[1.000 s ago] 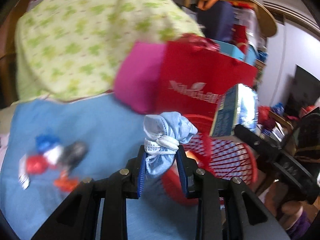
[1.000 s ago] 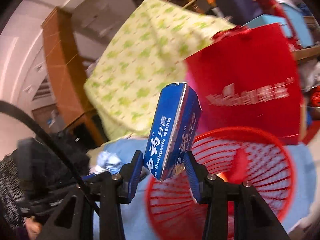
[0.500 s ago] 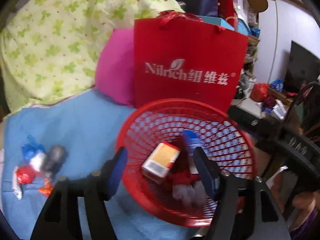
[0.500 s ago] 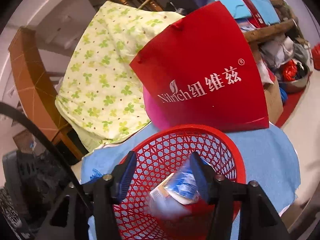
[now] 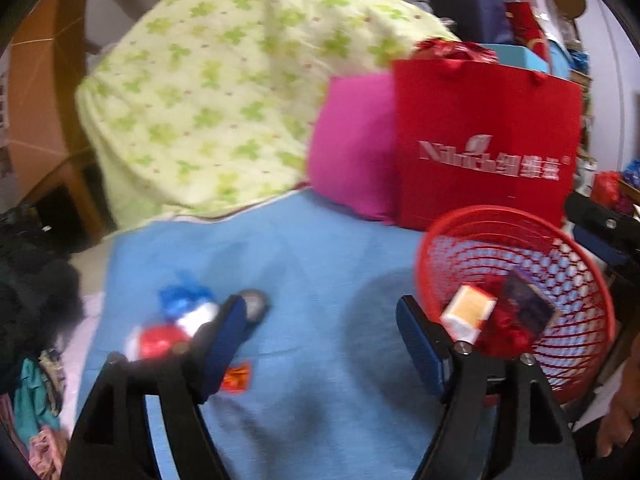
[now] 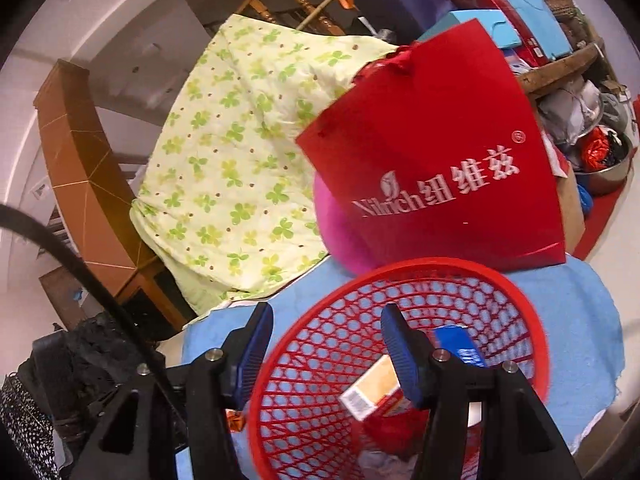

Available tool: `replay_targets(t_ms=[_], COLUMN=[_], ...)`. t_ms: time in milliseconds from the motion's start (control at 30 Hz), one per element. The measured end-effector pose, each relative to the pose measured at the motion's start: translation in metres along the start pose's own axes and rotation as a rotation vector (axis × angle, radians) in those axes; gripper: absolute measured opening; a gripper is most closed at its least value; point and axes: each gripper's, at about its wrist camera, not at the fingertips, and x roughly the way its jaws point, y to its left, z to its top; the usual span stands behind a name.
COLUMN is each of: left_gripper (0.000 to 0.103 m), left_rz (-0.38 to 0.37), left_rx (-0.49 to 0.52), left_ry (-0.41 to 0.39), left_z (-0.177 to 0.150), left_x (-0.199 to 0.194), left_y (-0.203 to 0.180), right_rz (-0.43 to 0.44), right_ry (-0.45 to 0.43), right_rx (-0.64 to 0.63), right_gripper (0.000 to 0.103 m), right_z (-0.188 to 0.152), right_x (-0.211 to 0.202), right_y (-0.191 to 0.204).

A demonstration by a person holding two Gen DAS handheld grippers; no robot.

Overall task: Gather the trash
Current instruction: 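Return both open tools to the remaining trash on the blanket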

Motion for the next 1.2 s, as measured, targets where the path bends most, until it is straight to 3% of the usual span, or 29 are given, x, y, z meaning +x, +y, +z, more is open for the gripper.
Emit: replay_targets(t_ms=[233,900,1067,1200], left_gripper=[0.084,0.084,0.084,0.084], left_rz=[0.144,0.279,0.311,0.339], left_rx=[-0.054,-0.162,-0.174,-0.184], left_ry=[-0.022,0.029,0.049,0.075], left_z=[-0.013,-0.057,-0.070,-0.080], left_x=[-0.012,-0.010,-0.001,0.007], left_y=[0.050,0.129,0.142,0.154], right_rz=[0.081,0.255,0.247,0.157], right_ry=[0.016,0.166,0.265,0.374], right_rx=[-0.076,-0.244,-0.301,-0.372], right_gripper=[0.060,0.060,0.060,0.060], right_z=[-0.017,-0.075,-0.095,-0.118], right_x=[0.008,0.043,0.061,0.083], right_y=[0.043,0.132,0.142,0.143])
